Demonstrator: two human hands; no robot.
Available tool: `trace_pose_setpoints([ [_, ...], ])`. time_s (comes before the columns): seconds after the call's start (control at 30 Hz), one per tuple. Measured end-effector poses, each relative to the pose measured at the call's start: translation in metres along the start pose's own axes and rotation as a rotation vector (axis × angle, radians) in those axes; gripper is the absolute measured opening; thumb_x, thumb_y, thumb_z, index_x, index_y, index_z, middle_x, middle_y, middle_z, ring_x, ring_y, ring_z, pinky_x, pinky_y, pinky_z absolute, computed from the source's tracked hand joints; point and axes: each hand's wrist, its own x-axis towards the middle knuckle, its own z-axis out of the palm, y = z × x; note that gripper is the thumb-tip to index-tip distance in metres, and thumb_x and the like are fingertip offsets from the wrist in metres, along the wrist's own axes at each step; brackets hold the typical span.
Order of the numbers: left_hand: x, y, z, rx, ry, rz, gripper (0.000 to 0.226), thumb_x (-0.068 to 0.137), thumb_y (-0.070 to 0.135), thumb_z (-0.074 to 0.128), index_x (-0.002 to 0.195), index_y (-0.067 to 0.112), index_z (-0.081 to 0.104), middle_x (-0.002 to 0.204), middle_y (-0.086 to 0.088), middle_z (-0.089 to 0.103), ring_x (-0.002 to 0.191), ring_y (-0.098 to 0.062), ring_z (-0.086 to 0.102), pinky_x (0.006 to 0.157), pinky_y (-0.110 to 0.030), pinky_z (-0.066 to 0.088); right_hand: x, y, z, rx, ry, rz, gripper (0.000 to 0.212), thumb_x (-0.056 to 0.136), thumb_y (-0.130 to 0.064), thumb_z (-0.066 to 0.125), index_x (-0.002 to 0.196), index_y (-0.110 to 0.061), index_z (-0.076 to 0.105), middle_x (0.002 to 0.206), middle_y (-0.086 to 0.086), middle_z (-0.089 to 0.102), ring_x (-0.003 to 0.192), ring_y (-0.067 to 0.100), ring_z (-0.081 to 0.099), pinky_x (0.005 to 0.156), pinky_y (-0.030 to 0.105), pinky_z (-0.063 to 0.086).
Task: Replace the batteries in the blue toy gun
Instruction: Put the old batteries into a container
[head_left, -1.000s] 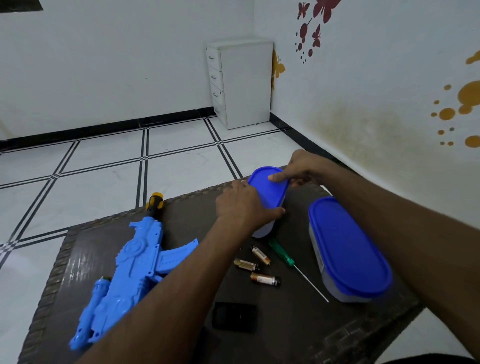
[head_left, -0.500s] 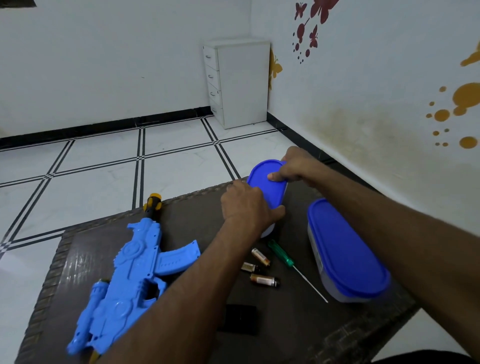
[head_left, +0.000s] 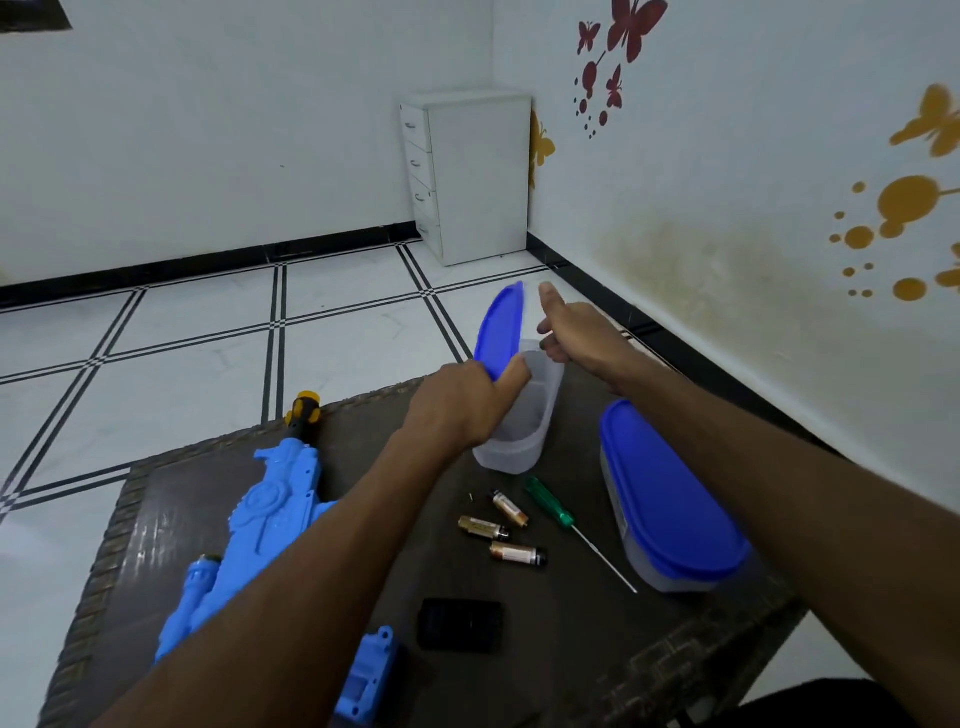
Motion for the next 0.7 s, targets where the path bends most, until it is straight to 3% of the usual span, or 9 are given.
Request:
trace_pose_setpoints([
  [0.1,-0.008,-0.012,-0.009,-0.173,0.001,-0.056,0.065,0.091,0.07,0.03,0.09,0.013,0.062,0.08,-0.008,0.066,0.069,-0.021,0.062,0.064,-0.032,0.05,-0.003,0.008,-0.002,-0.002,0.036,-0.045,0.042,0.092,-0.057,0.045,0.088,-0.019,0.063,0.09,0.005,0.072,0.088,0.025,0.071,0.091,0.048,0.056],
  [0.2,-0.026,-0.024,-0.02,-0.149,0.05,-0.079,0.063,0.09,0.07,0.032,0.095,0.014,0.061,0.078,-0.005,0.062,0.071,-0.019,0.06,0.064,-0.032,0.048,-0.02,0.004,-0.008,-0.142,0.094,-0.134,0.013,0.089,-0.03,0.057,0.096,-0.022,0.065,0.093,-0.001,0.07,0.085,0.02,0.07,0.08,0.035,0.057],
  [0.27,-0.042,-0.034,-0.03,-0.007,0.114,-0.067,0.062,0.09,0.071,0.031,0.097,0.015,0.058,0.076,-0.002,0.059,0.069,-0.016,0.057,0.058,-0.03,0.044,-0.035,-0.005,-0.01,-0.192,0.086,-0.211,0.013,0.089,-0.021,0.059,0.1,-0.021,0.066,0.09,-0.003,0.07,0.081,0.017,0.069,0.073,0.029,0.054],
  [0.37,-0.073,-0.053,-0.044,0.265,0.198,-0.066,0.062,0.088,0.072,0.03,0.101,0.017,0.055,0.078,-0.001,0.054,0.065,-0.016,0.052,0.052,-0.028,0.032,-0.069,-0.016,-0.009,-0.298,-0.077,-0.293,0.009,0.088,-0.024,0.064,0.096,-0.025,0.068,0.09,-0.004,0.071,0.082,0.015,0.069,0.079,0.036,0.058],
  [0.53,-0.123,-0.079,-0.053,0.438,0.193,-0.112,0.076,0.084,0.074,0.033,0.135,0.019,0.044,0.123,-0.01,0.053,0.103,-0.034,0.058,0.073,-0.038,0.041,-0.124,-0.015,0.009,-0.614,-0.373,-0.318,0.019,0.089,-0.029,0.071,0.105,-0.02,0.072,0.1,-0.006,0.068,0.092,0.011,0.063,0.075,0.024,0.05],
  [0.7,-0.16,-0.087,-0.048,0.507,0.172,-0.148,0.081,0.082,0.077,0.03,0.142,0.022,0.035,0.13,-0.009,0.049,0.105,-0.034,0.057,0.072,-0.038,0.042,-0.145,0.004,0.037,-0.722,-0.452,-0.314,0.026,0.086,-0.031,0.074,0.108,-0.018,0.069,0.1,-0.004,0.062,0.094,0.014,0.059,0.073,0.026,0.043],
])
